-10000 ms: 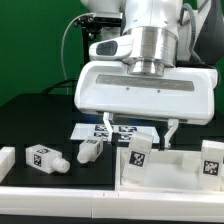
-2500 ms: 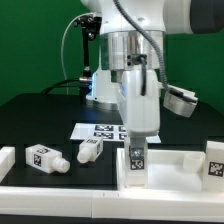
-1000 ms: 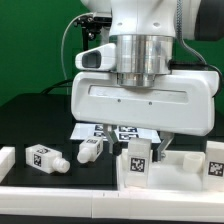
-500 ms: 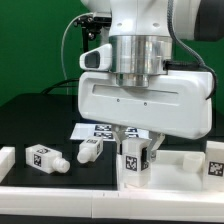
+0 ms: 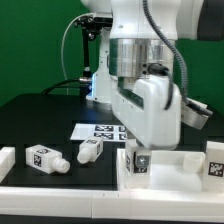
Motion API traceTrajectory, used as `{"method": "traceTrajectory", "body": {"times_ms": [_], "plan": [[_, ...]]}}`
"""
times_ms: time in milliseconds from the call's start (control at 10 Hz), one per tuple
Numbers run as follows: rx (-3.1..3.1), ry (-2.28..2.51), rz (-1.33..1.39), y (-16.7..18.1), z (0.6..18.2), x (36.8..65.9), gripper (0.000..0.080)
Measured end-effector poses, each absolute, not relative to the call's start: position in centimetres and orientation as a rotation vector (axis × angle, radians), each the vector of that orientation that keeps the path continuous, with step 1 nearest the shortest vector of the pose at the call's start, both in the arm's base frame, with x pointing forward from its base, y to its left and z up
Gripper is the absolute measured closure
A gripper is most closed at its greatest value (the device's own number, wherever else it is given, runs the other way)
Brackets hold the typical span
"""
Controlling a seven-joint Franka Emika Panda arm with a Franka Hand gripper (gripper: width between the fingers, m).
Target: Assemble square table
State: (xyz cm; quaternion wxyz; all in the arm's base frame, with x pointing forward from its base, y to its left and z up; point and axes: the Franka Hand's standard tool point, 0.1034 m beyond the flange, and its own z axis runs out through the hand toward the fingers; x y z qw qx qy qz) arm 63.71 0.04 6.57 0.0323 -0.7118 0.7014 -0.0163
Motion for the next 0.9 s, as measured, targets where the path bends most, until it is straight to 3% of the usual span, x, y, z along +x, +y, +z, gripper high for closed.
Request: {"method": "traceTrajectory", "body": {"times_ms": [300,400,500,600,700,900], "plan": [[-1.739,2.509,-0.029,0.3,6.64,63.86,0.0514],[-1.736,2.512,-0.029,0.28,6.62,63.85,0.0415],[-1.749,2.503,-0.029,0.31,6.59,63.84,0.0415],[-1.813,2.46,-0.034,0.29,6.62,63.84,0.0277],[-1.957,2.359,-0.054,0.25,6.82,63.93,0.019],[-2.326,2.009,-0.124,0.78,6.9,64.37,0.0158]]}}
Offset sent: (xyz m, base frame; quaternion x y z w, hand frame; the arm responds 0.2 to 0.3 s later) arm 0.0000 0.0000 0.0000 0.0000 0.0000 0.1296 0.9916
